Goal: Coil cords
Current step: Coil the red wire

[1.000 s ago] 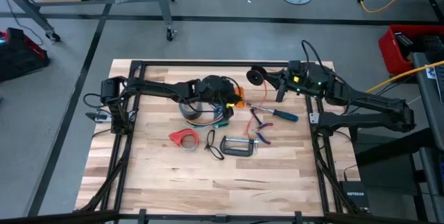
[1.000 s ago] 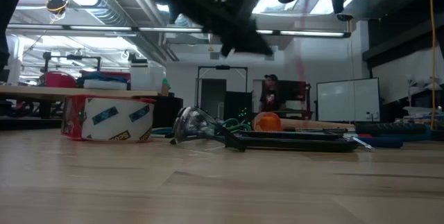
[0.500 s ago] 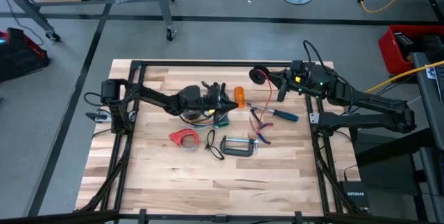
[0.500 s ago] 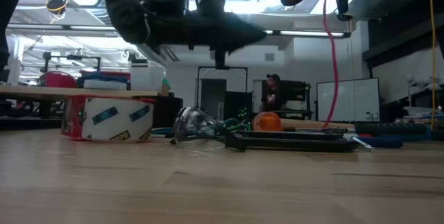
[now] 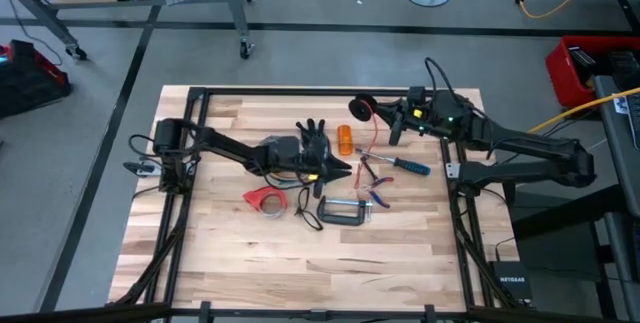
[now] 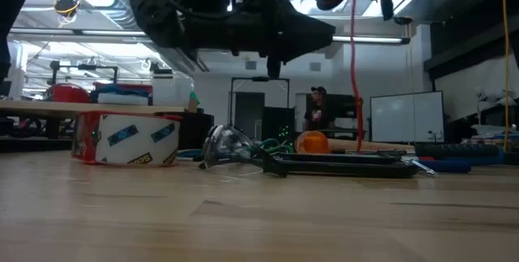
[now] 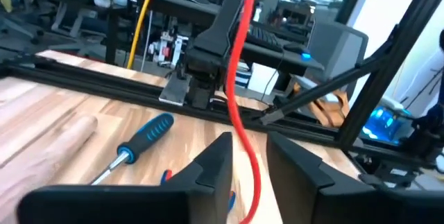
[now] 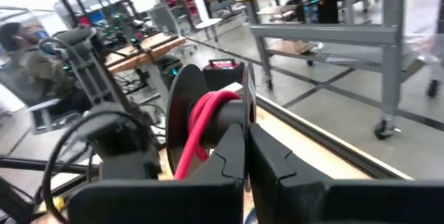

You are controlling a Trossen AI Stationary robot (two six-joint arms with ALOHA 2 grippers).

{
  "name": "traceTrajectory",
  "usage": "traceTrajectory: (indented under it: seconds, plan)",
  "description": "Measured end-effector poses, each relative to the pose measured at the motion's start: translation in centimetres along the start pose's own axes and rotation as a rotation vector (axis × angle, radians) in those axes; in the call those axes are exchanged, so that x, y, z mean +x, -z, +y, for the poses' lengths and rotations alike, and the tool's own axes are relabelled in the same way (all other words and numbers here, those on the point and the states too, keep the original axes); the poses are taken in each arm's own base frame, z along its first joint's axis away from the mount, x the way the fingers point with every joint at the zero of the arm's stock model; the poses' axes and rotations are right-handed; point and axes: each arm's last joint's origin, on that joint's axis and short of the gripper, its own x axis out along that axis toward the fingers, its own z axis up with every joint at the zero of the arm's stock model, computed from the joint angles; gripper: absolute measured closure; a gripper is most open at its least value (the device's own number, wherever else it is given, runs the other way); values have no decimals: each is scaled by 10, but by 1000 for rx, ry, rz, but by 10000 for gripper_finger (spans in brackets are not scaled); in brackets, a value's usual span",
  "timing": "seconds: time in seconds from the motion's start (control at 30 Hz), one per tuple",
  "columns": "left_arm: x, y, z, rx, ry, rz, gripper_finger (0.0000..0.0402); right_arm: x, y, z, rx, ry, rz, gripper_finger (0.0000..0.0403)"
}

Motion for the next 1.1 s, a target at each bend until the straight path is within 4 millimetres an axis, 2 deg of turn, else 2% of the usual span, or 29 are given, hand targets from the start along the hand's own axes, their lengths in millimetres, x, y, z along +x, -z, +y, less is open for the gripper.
traceTrajectory:
  seconds: [0.13, 0.27, 0.57, 1.1]
  plan:
    - [5, 1, -2, 31, 7, -3, 294, 11, 4, 0, 1, -23, 11, 398]
    - [5, 1, -2, 21, 7, 0, 287, 18, 6, 0, 1, -22, 11, 398]
    - [5, 4, -3, -8, 4, 20, 307, 27, 1, 3, 7, -54, -75, 398]
    - [5, 6, -2, 38, -24, 33, 323, 29, -2, 4, 11, -63, -123, 398]
